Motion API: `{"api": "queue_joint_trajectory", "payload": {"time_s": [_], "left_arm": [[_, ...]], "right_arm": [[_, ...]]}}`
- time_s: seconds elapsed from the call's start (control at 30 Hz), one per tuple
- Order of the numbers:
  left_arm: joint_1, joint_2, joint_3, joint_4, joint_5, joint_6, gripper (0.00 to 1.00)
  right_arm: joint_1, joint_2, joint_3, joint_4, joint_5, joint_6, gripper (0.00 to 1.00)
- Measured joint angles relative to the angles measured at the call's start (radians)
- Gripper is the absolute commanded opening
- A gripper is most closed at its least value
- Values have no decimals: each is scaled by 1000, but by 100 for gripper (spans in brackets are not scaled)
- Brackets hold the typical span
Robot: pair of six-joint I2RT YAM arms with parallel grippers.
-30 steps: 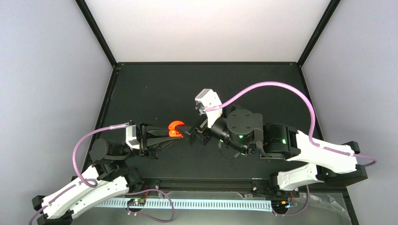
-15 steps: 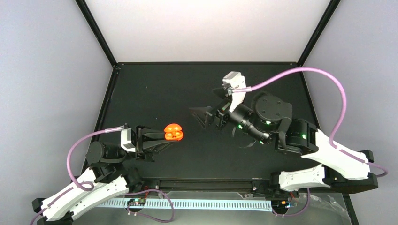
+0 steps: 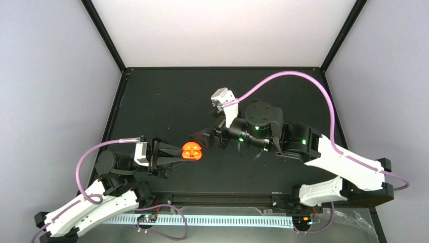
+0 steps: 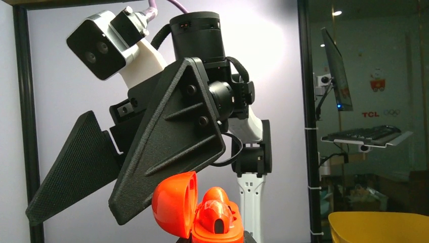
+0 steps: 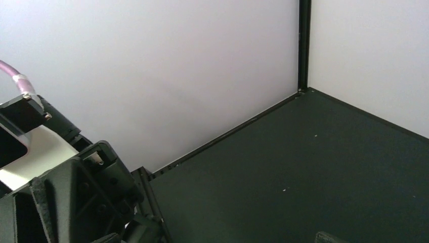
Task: Insert the wireless bluetooth earbuds into the charging case
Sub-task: Close the charging case, then reset both arms
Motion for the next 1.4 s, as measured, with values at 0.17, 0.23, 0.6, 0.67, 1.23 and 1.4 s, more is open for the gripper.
{"api": "queue_joint_trajectory", "payload": {"time_s": [0.17,0.23,0.6,0.67,1.23,1.4], "left_arm": [[0,0,0,3,13,0,2],[0,0,0,2,11,0,2],[0,0,0,-26,-45,2,2],[0,4,-2,-44,-92,2,2],[246,745,-129,-182,-391,-256,2],[289,1014,-24,-176,-338,-304,2]], "right_arm": [[-6,-1,0,2,-66,-10,100],[-5,-2,0,3,-95,-15,100],[-5,-34,-27,29,-82,-18,100],[-35,-47,-57,29,-30,7,100],[-414,-377,-894,111,93,282,100],[-414,-436,-898,111,96,290,100]]}}
